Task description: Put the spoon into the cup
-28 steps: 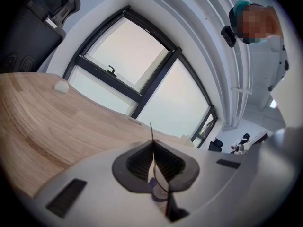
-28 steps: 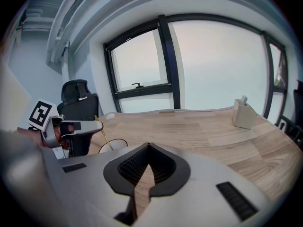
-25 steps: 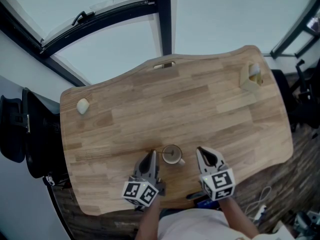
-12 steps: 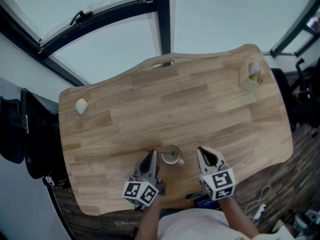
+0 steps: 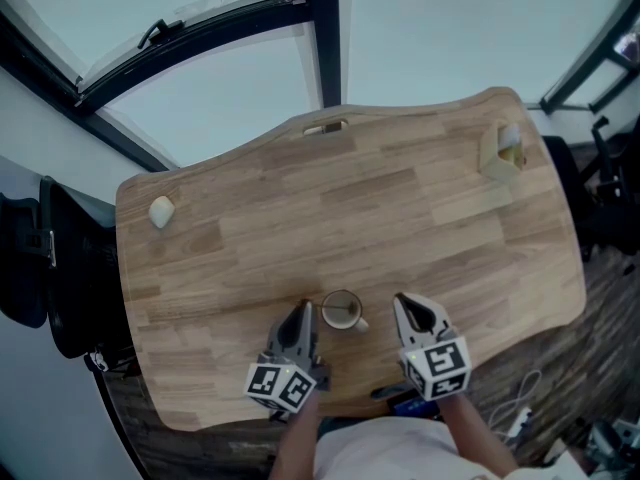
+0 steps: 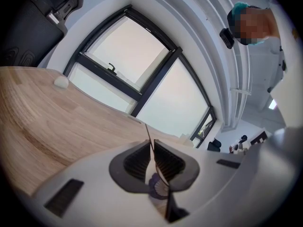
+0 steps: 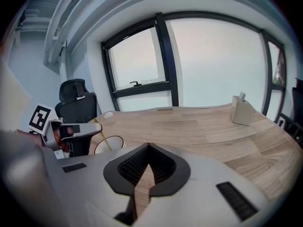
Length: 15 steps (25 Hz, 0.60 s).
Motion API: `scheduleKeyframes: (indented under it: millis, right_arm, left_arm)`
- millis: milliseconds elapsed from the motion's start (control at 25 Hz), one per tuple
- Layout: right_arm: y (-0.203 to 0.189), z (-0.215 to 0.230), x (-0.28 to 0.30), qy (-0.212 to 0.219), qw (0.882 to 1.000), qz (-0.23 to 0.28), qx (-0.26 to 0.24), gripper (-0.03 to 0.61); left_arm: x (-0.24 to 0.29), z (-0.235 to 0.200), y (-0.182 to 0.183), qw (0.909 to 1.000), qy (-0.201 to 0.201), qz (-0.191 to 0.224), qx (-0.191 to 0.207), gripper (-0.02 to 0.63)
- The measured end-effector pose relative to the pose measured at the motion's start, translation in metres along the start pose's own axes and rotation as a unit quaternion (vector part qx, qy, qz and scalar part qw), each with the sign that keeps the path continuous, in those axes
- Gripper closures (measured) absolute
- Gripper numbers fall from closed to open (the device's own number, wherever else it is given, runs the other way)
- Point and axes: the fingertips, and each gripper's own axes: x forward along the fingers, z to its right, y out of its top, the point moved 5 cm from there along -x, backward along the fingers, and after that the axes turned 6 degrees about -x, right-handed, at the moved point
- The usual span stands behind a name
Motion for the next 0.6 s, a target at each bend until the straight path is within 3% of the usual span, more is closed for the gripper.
scheduleKeyframes:
  millis: [600]
  right_arm:
    - [0.0031, -0.0021, -0.0016, -0.004, 1.000, 0.008, -0.003, 0.581]
  left_arm:
    - [0.0014, 0.0006, -0.0021, 1.0000, -0.002, -0.003, 0.008, 0.609]
